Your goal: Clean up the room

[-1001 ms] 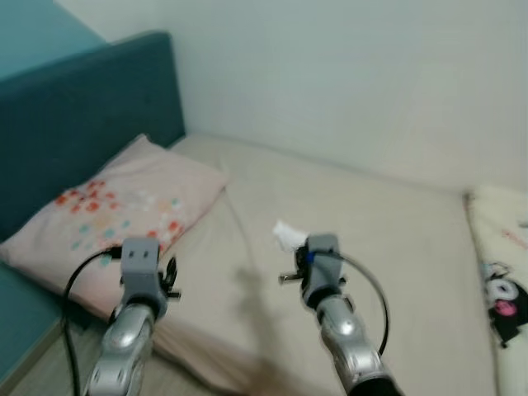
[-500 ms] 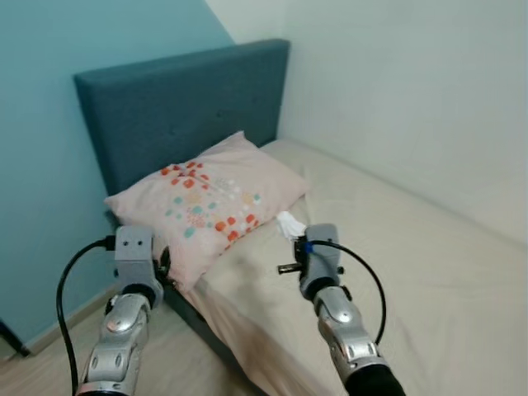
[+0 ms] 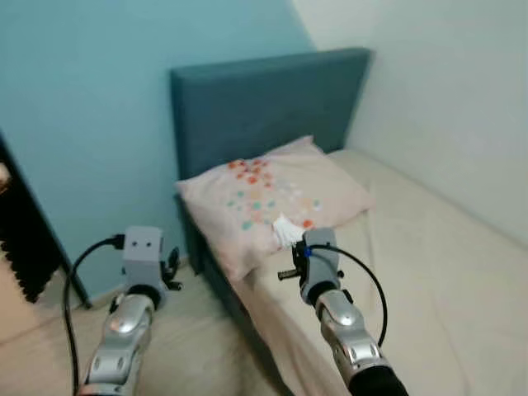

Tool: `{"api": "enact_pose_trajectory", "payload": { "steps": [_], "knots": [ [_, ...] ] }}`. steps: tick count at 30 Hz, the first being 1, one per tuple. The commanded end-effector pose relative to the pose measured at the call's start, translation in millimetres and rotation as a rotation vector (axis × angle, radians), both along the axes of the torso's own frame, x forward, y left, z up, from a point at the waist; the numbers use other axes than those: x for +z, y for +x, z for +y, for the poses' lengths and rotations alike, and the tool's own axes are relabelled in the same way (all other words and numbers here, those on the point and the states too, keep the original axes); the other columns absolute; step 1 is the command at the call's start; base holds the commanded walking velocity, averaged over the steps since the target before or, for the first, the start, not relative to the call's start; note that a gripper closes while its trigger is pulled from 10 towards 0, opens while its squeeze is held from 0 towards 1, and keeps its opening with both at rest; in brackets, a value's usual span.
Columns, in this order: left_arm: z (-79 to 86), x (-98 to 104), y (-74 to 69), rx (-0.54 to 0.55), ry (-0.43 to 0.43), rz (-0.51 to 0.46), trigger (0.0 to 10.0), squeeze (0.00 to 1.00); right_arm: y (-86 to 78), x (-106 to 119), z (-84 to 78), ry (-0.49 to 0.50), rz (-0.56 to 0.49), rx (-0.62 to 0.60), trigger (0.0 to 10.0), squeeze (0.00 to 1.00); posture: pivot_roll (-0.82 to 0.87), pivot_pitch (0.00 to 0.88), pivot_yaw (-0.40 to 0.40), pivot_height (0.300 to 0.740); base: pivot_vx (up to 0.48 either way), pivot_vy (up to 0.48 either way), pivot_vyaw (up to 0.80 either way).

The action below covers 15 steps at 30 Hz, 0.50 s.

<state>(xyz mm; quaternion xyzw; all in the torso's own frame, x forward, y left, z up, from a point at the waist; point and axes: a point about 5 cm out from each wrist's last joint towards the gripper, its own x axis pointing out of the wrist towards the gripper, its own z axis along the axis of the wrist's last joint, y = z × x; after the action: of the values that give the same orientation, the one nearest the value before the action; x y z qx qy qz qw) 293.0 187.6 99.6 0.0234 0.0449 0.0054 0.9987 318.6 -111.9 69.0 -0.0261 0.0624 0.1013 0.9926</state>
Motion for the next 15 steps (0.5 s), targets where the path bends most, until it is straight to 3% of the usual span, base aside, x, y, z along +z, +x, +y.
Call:
{"api": "enact_pose_trajectory", "payload": {
  "steps": [1,7,15],
  "knots": [
    [4.1,-2.6,0.9,0.01,0.018,0.019,10.0,0.0,0.3,-2.4,0.6,0.013,0.012,-0.009,10.0,0.0,0.14,0.0,-0.098,0.726,0.0,0.0,0.8],
    [-13.5,0.0,10.5,-0.04,0.01,0.017,10.0,0.0,2.9,1.2,-0.4,0.029,0.0,-0.035,10.0,0.0,0.12,0.0,-0.098,0.726,0.0,0.0,0.8],
    [-19.0,-6.0,14.4,-0.051,0.027,0.059,10.0,0.0,3.4,1.9,-5.1,0.021,-0.009,-0.051,10.0,0.0,0.11,0.0,-0.074,0.726,0.0,0.0,0.8]
  ]
}}
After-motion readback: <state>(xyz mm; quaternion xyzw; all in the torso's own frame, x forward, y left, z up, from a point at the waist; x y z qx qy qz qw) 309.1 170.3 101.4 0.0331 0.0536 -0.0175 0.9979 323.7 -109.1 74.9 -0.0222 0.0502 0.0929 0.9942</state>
